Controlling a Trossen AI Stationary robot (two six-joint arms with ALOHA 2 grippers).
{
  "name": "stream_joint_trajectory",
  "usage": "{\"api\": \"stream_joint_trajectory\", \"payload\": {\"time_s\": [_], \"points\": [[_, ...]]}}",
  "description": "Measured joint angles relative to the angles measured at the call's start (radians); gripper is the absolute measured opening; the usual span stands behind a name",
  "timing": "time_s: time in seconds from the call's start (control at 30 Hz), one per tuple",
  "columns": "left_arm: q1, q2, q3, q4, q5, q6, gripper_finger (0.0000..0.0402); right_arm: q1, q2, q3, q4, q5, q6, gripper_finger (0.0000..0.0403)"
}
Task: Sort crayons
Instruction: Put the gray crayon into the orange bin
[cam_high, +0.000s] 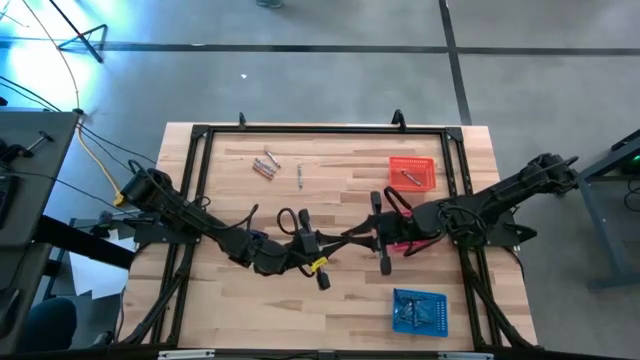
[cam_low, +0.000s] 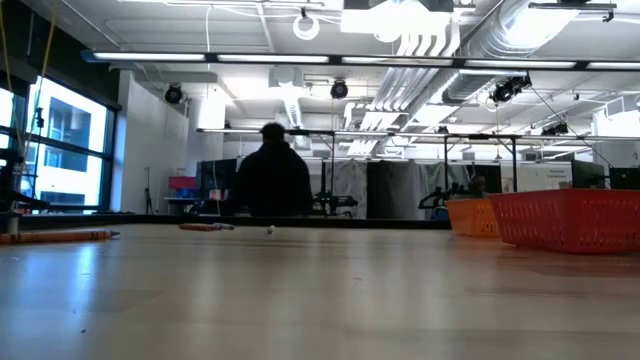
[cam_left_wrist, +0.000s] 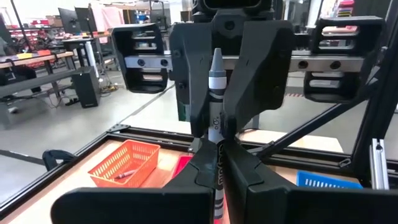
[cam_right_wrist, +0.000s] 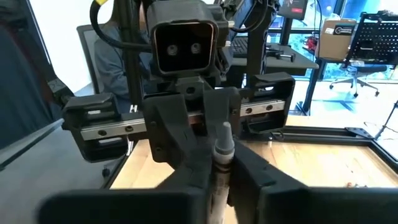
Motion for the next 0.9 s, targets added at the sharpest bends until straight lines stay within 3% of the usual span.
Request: {"api": "stream_joint_trajectory", "payload": {"time_s": [0.23,0.4,0.5,0.63,0.77,0.9], "points": [[0.0,-0.001,0.0,-0.006,0.016,-0.004,0.0004,0.0,0.0,0.0,-0.002,-0.003,0.003,0.0011],[0.0,-0.002,0.0,-0.006,0.022,-0.014,0.0038,0.0,0.0,0.0,-0.003,-0.013,0.003,0.0007],[0.0,-0.002,0.0,-0.009,0.021,0.058,0.0067,0.0,-0.009,0.001,-0.04,0.009,-0.002,0.0005],[0.0,-0.002,0.0,-0.015,0.008,0.121,0.0101,-0.007,-0.079,0.047,-0.288,0.149,0.026,0.0004],[0.0,-0.002,0.0,-0.017,-0.009,0.097,0.0126,-0.032,-0.16,0.098,-0.64,0.299,0.17,0.0004],[0.005,-0.002,0.0,-0.078,-0.005,0.021,0.0135,-0.099,-0.232,0.106,-0.929,0.371,0.353,0.0004]]}}
